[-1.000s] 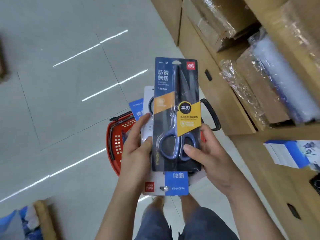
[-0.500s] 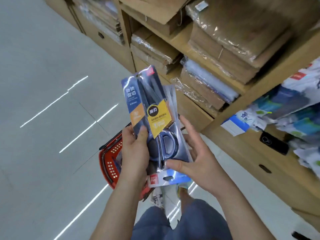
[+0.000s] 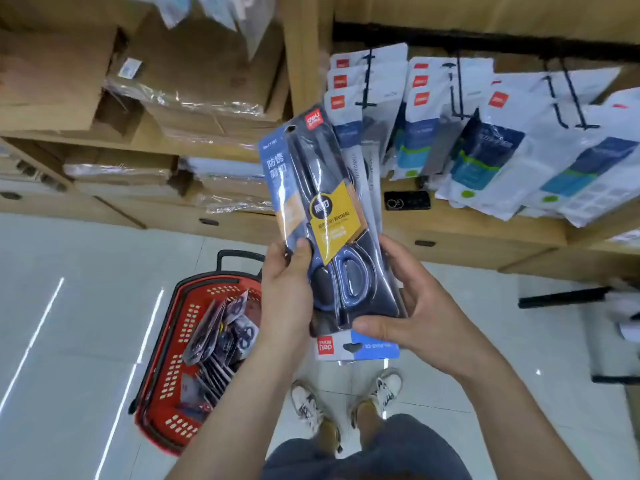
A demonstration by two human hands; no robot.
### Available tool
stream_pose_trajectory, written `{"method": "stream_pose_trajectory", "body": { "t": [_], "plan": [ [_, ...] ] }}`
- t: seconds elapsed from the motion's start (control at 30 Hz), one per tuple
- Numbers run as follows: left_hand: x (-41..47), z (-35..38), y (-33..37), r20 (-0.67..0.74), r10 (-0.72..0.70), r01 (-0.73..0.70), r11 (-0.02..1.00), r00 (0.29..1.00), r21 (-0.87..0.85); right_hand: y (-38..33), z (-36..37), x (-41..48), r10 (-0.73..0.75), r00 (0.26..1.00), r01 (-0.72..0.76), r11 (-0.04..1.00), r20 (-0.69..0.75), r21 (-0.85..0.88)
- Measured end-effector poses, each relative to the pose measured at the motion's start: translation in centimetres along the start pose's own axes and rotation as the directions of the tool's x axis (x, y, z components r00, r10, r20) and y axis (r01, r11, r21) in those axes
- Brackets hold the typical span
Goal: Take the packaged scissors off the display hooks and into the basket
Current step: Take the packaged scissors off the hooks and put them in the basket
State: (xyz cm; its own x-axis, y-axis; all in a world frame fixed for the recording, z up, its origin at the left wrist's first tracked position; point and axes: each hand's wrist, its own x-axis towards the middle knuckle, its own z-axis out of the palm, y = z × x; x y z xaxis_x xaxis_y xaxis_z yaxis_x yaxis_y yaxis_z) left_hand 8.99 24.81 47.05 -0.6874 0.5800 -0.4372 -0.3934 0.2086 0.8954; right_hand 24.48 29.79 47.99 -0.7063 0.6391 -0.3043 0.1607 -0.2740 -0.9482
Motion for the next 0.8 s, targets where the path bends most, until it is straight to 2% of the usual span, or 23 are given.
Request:
{"method": "stream_pose_trajectory", "body": {
  "t": [0.13, 0.23, 0.27, 0.37, 0.57, 0.7, 0.8],
  "plan": [
    [-1.7, 8.6, -1.2, 0.179, -0.018, 0.016, 1.0, 0.984, 0.013, -0.8, -7.0, -3.9, -0.027, 0.985, 0.04, 0.996, -0.168, 0.076],
    [-3.9, 14.6, -2.8, 0.31, -0.045, 0.041, 0.999, 0.95, 0.02, -0.7, -11.6, -6.8, -0.017, 0.893, 0.098, 0.983, -0.45, 0.157],
    [-4.8, 16.5, -3.4, 0.352, -0.046, 0.036, 0.999, 0.935, 0.036, -0.6, -13.2, -7.9, -0.013, 0.867, 0.12, 0.976, -0.497, 0.184],
    [-7.1, 21.5, -5.1, 0.455, -0.086, 0.049, 0.995, 0.886, 0.092, -0.3, -17.5, -10.8, -0.008, 0.823, 0.146, 0.969, -0.568, 0.197],
    [-8.9, 28.9, -6.3, 0.626, -0.156, -0.003, 0.97, 0.764, 0.244, 1.4, -24.4, -14.4, 0.101, 0.748, 0.214, 0.899, -0.656, 0.383],
    [-8.6, 34.2, -6.7, 0.688, -0.215, -0.021, 0.948, 0.693, 0.318, 1.9, -28.7, -14.8, 0.155, 0.685, 0.31, 0.822, -0.711, 0.478],
    [-7.9, 38.1, -6.3, 0.728, -0.251, -0.014, 0.942, 0.638, 0.336, 1.1, -32.4, -14.5, 0.137, 0.677, 0.33, 0.822, -0.723, 0.465]
  ]
}}
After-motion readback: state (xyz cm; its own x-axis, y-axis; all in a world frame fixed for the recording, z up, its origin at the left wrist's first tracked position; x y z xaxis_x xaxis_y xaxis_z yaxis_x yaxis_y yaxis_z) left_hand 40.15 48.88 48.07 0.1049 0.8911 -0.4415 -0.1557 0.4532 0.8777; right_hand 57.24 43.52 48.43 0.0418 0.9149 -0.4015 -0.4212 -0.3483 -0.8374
